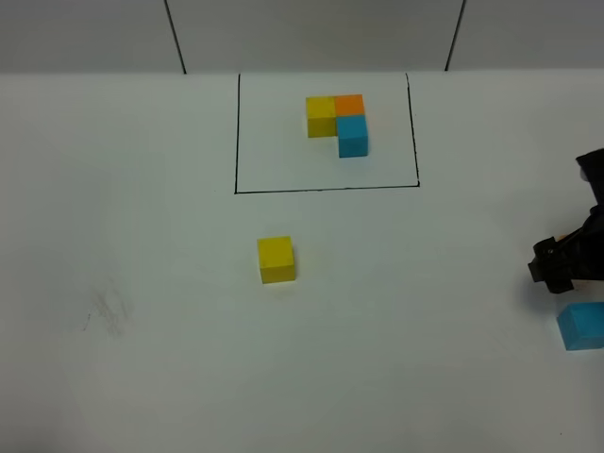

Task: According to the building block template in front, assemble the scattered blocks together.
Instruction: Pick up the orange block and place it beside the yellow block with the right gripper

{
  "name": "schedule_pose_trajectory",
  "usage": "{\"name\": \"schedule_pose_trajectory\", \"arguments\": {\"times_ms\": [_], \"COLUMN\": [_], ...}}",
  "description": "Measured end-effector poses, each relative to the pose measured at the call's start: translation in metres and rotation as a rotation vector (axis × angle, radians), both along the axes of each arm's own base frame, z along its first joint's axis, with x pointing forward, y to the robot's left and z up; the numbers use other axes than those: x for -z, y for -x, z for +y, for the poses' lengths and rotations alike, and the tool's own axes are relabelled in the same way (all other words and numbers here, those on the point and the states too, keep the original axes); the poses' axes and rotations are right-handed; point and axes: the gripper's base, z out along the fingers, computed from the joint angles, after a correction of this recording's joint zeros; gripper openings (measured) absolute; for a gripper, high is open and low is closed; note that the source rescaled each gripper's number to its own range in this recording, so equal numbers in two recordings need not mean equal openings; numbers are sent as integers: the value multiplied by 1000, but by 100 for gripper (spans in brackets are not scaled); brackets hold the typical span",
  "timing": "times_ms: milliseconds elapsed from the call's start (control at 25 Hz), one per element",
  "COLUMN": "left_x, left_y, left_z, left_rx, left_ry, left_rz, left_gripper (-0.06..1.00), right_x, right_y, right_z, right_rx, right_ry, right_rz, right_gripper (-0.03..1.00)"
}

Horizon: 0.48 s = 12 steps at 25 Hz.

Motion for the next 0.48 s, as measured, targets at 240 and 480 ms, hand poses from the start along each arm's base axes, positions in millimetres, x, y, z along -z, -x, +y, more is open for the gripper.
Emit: {"name": "schedule_pose_trajectory", "arguments": {"times_ms": [240,480], "left_x": [0,0], "left_y": [0,0], "left_z": [0,0], "left_rx": [0,0], "left_ry": [0,0], "left_rz": [0,0], "left_gripper": [0,0], "right_x": [11,18], "right_y": [-15,-27], "right_z": [0,-1], "right_rx": [-36,-66], "right_ry": [27,58], "right_rz": [3,47], "right_gripper": [89,80]}}
